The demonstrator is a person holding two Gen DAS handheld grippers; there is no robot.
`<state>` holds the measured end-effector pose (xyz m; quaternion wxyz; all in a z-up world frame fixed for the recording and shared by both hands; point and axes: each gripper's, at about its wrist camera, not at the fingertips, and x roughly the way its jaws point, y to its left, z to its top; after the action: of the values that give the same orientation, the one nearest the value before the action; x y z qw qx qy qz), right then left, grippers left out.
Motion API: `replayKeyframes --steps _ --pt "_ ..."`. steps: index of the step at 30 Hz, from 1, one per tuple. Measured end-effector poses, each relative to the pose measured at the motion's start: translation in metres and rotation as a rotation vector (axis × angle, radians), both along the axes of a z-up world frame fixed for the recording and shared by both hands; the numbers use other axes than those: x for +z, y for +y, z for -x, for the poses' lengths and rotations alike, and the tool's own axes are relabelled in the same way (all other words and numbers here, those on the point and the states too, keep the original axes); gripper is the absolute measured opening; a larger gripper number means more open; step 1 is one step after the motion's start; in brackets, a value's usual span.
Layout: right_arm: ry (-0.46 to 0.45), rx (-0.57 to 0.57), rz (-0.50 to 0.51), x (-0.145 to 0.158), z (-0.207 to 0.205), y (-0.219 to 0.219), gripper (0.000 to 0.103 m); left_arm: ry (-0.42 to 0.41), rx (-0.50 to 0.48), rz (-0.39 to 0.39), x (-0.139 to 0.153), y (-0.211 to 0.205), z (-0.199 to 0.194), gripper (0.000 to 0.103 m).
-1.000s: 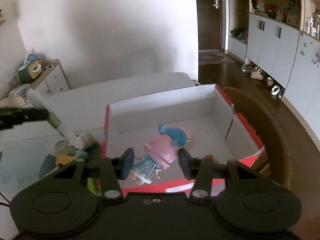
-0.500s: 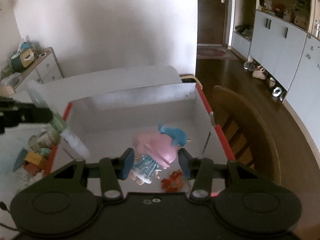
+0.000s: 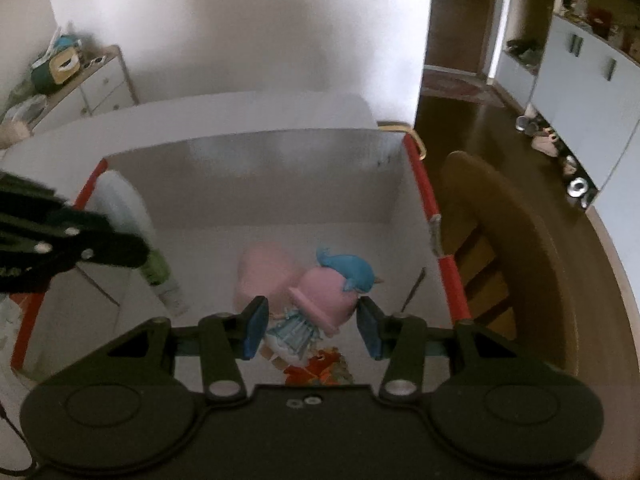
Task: Organize rigid objects
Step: 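Open right gripper releasing doll while left gripper lowers and releases glue stick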
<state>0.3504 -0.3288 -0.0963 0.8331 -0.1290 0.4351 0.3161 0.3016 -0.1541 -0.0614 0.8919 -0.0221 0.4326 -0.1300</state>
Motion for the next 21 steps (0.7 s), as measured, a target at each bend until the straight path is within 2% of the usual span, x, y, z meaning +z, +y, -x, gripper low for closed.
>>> replayKeyframes --steps 4,12,21 --pt "0.022 0.049 0.019 -0.005 -0.003 0.007 0.047 0.015 0.005 -0.016 -0.007 -0.005 -0.015 0.017" --pt "0.052 0.077 0.039 -0.011 -0.015 0.01 0.047 0.024 0.02 -0.042 -0.017 -0.012 -0.05 0.017" --pt "0.102 0.104 0.065 -0.017 -0.021 0.014 0.047 0.044 -0.018 -0.105 -0.036 -0.03 -0.084 0.017"
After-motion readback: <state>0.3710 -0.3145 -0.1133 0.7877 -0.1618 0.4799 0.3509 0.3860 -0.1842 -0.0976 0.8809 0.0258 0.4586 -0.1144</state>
